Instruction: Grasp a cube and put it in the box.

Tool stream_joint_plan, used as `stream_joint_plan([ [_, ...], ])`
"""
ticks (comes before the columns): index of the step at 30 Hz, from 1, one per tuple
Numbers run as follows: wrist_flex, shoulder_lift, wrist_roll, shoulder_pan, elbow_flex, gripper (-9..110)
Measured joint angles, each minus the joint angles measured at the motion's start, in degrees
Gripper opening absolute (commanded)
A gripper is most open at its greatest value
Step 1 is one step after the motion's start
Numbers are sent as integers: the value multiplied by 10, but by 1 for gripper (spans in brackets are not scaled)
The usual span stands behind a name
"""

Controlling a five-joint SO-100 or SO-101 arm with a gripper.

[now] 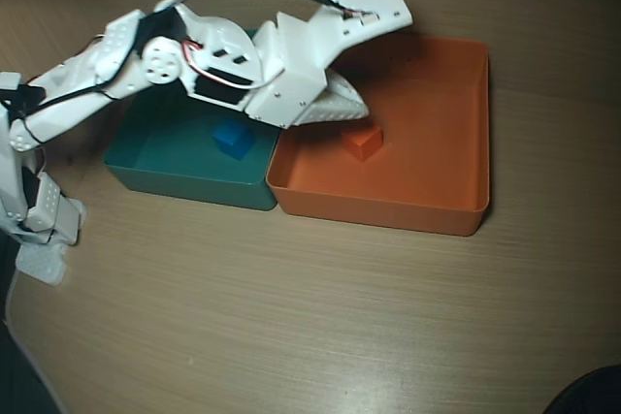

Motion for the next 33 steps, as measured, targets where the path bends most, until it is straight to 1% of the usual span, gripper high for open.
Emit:
stream_joint_plan([
  [4,0,29,0,11,0,-4],
  [33,0,30,0,11,0,-4],
])
